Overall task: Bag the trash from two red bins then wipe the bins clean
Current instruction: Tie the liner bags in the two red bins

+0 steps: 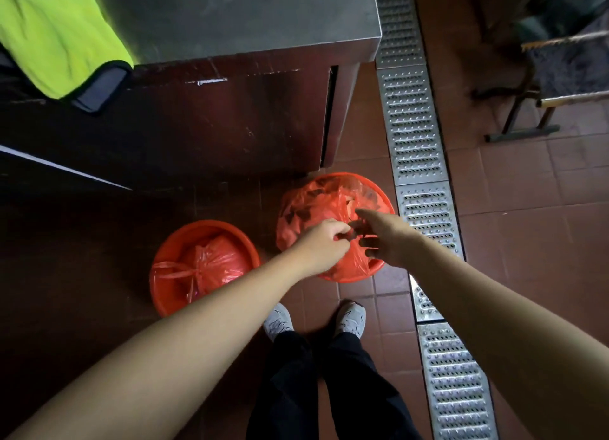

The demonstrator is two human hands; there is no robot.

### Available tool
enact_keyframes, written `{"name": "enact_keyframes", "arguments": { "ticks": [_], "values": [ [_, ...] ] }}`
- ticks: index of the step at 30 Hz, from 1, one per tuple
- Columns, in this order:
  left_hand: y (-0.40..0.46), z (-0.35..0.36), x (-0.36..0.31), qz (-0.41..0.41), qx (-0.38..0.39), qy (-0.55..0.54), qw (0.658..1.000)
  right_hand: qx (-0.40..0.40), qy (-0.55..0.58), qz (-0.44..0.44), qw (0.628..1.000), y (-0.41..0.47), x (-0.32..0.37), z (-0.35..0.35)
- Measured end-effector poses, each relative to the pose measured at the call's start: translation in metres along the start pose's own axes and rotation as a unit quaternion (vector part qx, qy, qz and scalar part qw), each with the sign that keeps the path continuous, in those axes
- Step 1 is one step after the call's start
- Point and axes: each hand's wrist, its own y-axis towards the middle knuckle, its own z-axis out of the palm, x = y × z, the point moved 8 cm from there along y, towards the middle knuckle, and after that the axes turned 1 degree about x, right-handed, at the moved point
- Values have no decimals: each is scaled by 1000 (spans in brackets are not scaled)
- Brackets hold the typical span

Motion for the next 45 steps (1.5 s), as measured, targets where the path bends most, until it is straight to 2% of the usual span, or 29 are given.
{"name": "enact_keyframes", "arguments": {
  "ticks": [4,9,11,14,18,22,25,28,35,41,45],
  "values": [
    [-7,0,3,19,-5,74,997,1,-54,43,998,1,-3,9],
    [-15,2,15,28,21,70,997,14,-9,32,999,4,6,20],
    [-23,-9,22,30,-22,54,998,18,6,21,1000,0,11,30],
    [-45,-43,41,17,-122,45,991,-6,65,-49,997,-15,33,43],
    [-89,-90,85,-76,-138,40,987,46,151,-82,984,-50,61,80],
    [-143,-140,126,-170,-152,92,969,65,124,-97,985,-82,74,125],
    [-176,-165,153,-219,-153,106,958,20,132,-115,984,-93,76,142],
    [-193,-181,175,-231,-149,111,955,-30,162,-126,978,-96,74,150],
    [-215,-225,209,-159,-106,162,968,-116,189,-150,964,-116,55,203],
    [-230,-264,213,-113,-51,246,961,-201,262,-193,924,-156,21,236],
    [-241,-267,216,-104,-33,264,958,-211,266,-223,914,-179,-12,249]
  ]
}}
